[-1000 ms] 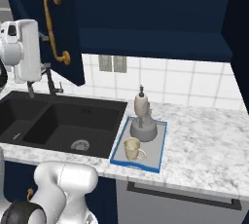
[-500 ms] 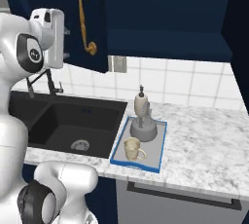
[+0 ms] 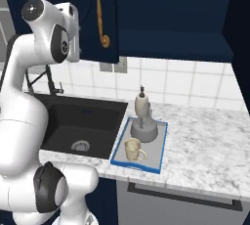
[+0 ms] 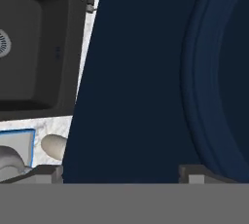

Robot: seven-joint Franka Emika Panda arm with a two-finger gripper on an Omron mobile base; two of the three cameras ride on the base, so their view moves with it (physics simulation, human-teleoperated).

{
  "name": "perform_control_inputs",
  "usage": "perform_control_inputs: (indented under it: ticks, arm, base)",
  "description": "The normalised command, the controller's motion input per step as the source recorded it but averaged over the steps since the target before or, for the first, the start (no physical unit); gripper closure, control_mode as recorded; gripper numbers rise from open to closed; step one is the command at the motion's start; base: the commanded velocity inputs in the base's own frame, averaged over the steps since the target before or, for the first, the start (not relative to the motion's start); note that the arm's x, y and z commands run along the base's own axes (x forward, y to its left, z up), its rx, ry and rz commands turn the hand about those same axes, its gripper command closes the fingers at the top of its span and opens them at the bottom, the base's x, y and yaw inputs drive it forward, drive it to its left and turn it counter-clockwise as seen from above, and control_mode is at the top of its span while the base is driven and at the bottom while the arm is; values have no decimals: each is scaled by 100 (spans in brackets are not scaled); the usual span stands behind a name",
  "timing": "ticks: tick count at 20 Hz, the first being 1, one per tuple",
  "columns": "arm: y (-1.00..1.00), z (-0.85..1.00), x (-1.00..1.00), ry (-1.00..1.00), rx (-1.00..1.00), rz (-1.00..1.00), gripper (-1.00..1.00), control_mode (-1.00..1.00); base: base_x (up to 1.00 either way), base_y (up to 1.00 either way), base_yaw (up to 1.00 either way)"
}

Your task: Pick the kettle from the counter and place it on the tray. Then pick the mug from the cabinet and place it on the tray. Then close the cabinet doors.

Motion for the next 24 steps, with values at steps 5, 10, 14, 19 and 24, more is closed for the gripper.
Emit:
perform_control_inputs:
  ticks: [5, 10, 14, 19, 24]
  arm:
    - [16, -38, 48, 14, -3, 14, -100, -100]
    - [19, -34, 39, 7, -3, 10, -100, -100]
    - [20, -26, 43, 0, 0, 1, -100, -100]
    - [8, -14, -17, -2, -4, 0, -100, -100]
    - [0, 6, -67, 0, 0, 0, -100, -100]
  base:
    - [0, 0, 0]
    - [0, 0, 0]
    - [0, 0, 0]
    - [0, 0, 0]
    - [0, 0, 0]
